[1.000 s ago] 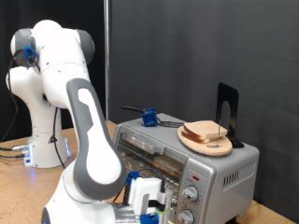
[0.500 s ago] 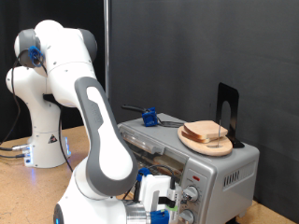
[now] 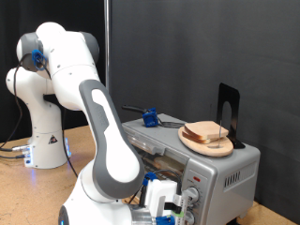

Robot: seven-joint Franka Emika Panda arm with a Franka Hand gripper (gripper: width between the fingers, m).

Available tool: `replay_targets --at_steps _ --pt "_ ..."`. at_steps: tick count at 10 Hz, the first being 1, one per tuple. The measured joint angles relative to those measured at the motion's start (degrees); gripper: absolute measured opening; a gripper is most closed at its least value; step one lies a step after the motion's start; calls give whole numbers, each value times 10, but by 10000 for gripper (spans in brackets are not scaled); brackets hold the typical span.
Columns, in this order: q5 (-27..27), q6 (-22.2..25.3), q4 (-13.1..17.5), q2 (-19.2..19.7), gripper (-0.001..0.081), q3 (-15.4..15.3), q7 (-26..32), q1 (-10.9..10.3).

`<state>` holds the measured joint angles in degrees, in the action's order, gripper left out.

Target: Make a piece of toast with the oven

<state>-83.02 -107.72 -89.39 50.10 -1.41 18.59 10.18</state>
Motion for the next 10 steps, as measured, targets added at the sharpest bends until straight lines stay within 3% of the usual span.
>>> replay_targets --at_steps 2,4,5,6,7,8,10 --pt "0 0 10 5 764 -3 -8 0" --pt "0 2 13 7 491 -5 -19 0" --pt "0 11 14 7 491 -6 -27 1" --pt "0 21 15 5 312 -6 -31 1" --pt "1 26 14 3 312 -5 -37 2" --pt "3 29 11 3 144 -3 -40 4" --pt "4 29 9 2 102 -3 -41 4"
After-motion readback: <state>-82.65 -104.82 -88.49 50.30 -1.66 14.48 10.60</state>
